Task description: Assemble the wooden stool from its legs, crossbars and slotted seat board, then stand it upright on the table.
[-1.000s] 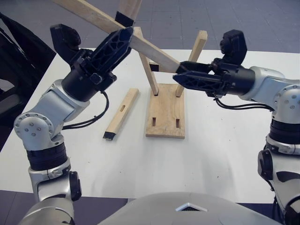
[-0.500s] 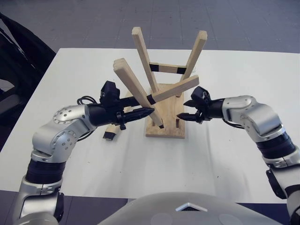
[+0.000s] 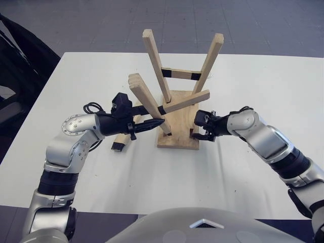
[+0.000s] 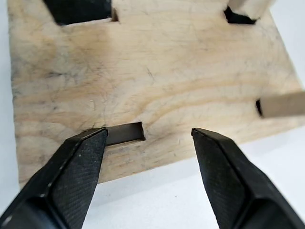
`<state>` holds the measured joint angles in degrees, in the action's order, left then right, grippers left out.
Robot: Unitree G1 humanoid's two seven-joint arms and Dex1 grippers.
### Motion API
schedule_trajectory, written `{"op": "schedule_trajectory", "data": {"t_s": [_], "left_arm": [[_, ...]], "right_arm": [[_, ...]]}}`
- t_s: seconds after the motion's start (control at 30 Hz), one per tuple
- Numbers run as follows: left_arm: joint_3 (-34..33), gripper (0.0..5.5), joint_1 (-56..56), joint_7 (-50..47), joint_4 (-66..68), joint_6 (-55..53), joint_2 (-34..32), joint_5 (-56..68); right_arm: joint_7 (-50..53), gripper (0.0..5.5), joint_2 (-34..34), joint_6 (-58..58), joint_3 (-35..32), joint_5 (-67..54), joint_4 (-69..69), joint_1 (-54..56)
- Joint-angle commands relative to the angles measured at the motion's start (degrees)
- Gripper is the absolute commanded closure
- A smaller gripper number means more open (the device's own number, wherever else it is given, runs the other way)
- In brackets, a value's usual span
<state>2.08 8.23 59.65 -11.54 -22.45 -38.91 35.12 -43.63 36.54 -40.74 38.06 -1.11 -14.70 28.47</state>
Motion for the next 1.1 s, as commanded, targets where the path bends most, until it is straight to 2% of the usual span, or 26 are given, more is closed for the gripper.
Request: {"op": "schedule_trajectory", "data": {"t_s": [0.03, 0.13, 0.27, 0.5, 0.93, 1.1], "left_arm": [[0.32, 3.39, 1.86, 2.39, 0.75, 0.86, -0.38, -1.32], [0.77, 3.39, 2.92, 3.94, 1.75, 1.51, 0.13, -2.03], [1.01, 3.39, 2.76, 4.7, 1.55, 1.69, 1.3, -2.14], [1.58, 3.39, 2.84, 2.02, -0.56, -1.47, 5.22, -0.81], [2.87, 3.39, 1.09, 2.06, 4.29, 1.06, 4.97, -6.7], [4.45, 3.41, -0.37, 1.57, 4.57, -1.33, 5.04, -7.26]], "right_arm": [[-4.47, 2.25, 6.31, 11.26, 6.86, 10.95, 0.79, 0.69], [-6.05, 2.25, 8.69, 19.05, 6.98, 15.8, 4.22, 0.52], [-7.45, 2.25, 8.09, 22.88, 4.81, 17.5, 6.61, -0.16], [-8.76, 2.25, 5.37, 23.81, 2.07, 18.93, 7.14, -1.38], [-10.82, 2.25, 3.12, 24.67, -0.89, 21.89, 6.77, -2.6], [-10.86, 2.25, 2.5, 25.0, -1.61, 22.71, 6.87, -3.2]]}}
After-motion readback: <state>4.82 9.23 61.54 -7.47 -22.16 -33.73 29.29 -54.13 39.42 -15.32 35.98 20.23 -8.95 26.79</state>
